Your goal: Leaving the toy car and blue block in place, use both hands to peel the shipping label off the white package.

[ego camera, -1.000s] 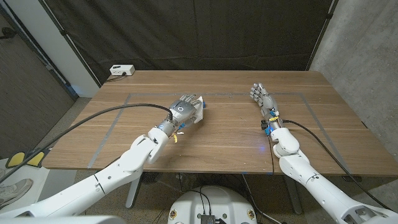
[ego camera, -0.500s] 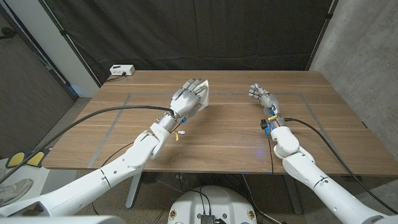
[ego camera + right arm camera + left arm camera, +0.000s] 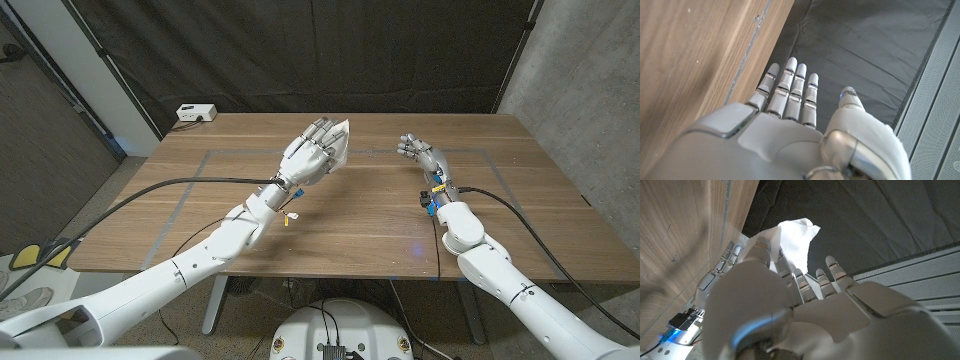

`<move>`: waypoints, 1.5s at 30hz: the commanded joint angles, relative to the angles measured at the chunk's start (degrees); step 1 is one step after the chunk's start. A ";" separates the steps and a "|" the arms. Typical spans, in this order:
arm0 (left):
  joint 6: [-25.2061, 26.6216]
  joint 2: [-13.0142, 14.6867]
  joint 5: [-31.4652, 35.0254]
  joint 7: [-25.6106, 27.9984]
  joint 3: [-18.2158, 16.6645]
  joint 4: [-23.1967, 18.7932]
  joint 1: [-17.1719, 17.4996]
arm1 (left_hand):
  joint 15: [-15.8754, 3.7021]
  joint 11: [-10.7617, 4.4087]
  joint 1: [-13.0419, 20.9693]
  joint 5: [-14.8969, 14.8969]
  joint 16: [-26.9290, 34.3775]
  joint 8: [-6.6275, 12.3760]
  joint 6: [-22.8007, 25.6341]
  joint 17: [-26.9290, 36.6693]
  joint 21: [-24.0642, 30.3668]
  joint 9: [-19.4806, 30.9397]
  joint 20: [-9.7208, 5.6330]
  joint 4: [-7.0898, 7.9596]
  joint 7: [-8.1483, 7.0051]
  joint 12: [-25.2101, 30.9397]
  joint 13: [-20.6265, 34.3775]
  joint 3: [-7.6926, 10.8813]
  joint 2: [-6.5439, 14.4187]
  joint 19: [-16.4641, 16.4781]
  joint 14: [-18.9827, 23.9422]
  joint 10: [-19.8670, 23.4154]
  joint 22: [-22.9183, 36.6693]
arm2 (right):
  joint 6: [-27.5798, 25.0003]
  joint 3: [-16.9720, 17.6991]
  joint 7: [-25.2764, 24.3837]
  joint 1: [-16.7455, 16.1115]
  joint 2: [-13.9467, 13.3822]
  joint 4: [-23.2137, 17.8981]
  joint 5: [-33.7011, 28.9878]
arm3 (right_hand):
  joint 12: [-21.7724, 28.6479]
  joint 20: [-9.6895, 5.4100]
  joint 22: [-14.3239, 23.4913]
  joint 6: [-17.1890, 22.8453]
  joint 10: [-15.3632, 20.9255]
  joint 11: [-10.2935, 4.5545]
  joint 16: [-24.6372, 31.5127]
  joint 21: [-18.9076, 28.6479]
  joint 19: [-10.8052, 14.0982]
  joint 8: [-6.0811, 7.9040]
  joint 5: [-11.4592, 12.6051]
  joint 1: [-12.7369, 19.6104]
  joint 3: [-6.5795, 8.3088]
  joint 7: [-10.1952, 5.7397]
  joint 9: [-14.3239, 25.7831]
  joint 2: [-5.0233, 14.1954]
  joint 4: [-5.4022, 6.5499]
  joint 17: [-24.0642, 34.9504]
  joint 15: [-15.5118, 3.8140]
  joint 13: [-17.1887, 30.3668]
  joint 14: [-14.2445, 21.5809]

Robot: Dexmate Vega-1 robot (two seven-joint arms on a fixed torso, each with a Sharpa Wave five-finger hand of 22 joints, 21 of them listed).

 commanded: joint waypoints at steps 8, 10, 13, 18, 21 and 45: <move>-3.11 0.05 3.92 -6.31 4.94 3.06 -7.94 | -3.01 0.09 -0.12 0.70 -0.25 -0.07 5.00 0.33 -0.05 0.93 0.51 0.46 -6.14 -0.44 0.26 -0.52 0.15 -0.76 -1.06 -1.26 0.19 | 0.93 0.23 0.79 -1.90 -2.61 -4.36 -2.86 | 1.86 0.03 1.04 5.15 6.14 -0.07 4.74 1.98 1.28 1.09 0.36 0.30 -1.21 -0.44 0.29 -1.85 -0.48 2.77 -1.43 1.10 4.89; -3.56 -0.19 3.96 -8.00 5.20 3.17 -8.70 | -2.27 0.22 -0.28 0.96 -0.38 -0.27 4.15 0.40 -0.28 1.23 1.04 0.69 -6.14 -0.74 0.28 -0.67 0.47 -1.39 -1.68 -2.21 0.24 | 0.55 0.44 0.36 -2.19 -2.78 -4.91 -3.23 | 2.14 -0.07 1.19 5.90 7.08 -0.20 5.60 2.24 1.40 1.25 0.46 0.68 -1.27 -0.49 0.30 -2.02 -0.69 3.28 -1.79 1.26 5.57; -3.44 -0.99 4.82 -8.33 5.76 4.33 -9.89 | -1.49 0.49 -0.49 1.39 -0.57 -0.34 3.37 0.47 -0.55 1.65 1.61 1.00 -6.17 -1.13 0.32 -0.87 0.89 -2.12 -2.61 -3.77 0.31 | -0.35 0.70 -0.38 -2.61 -3.28 -5.75 -4.24 | 2.33 -0.07 1.45 6.43 7.85 -0.80 6.58 2.58 1.52 1.30 0.61 1.38 -1.31 -0.73 0.31 -2.35 -1.06 3.90 -2.54 1.44 6.18; -3.64 -1.82 5.30 -7.25 6.52 5.83 -11.56 | -1.44 0.42 -0.59 1.68 -0.54 -0.30 3.04 0.51 -0.60 1.91 1.80 1.16 -6.18 -1.18 0.35 -1.01 1.11 -2.29 -2.83 -4.36 0.35 | -1.80 1.04 -0.37 -3.09 -4.29 -6.92 -4.75 | 2.36 -0.24 1.85 7.30 8.36 -1.67 7.86 3.14 1.79 1.41 0.92 2.85 -1.23 -1.27 0.32 -2.83 -1.71 4.85 -3.19 1.72 6.49; -3.37 -2.84 4.76 -3.84 6.96 7.64 -11.94 | -1.87 0.31 -0.63 1.85 -0.34 -0.18 3.05 0.52 -0.56 2.08 1.65 1.26 -6.19 -0.95 0.36 -1.09 1.25 -2.20 -2.48 -4.06 0.37 | -2.01 1.06 -0.11 -3.11 -4.72 -7.10 -5.12 | 2.03 -0.32 2.05 7.18 7.79 -1.79 8.15 3.38 1.78 1.23 1.10 3.81 -1.07 -1.33 0.32 -2.89 -1.99 5.33 -3.16 1.84 5.71; -4.95 -4.83 2.40 2.44 10.61 12.58 -15.03 | -2.93 0.08 -0.50 2.70 0.21 0.64 3.74 0.45 -0.08 2.79 1.23 1.26 -6.17 -0.08 0.37 -1.80 1.08 -1.01 -1.07 -2.38 0.41 | -5.07 1.09 1.95 -2.85 -8.17 -11.91 -7.49 | 1.10 -0.52 2.76 6.01 6.91 -1.83 10.39 4.24 0.93 -0.16 1.24 5.32 -1.42 -1.56 0.32 -3.02 -1.44 7.71 -2.94 2.42 3.62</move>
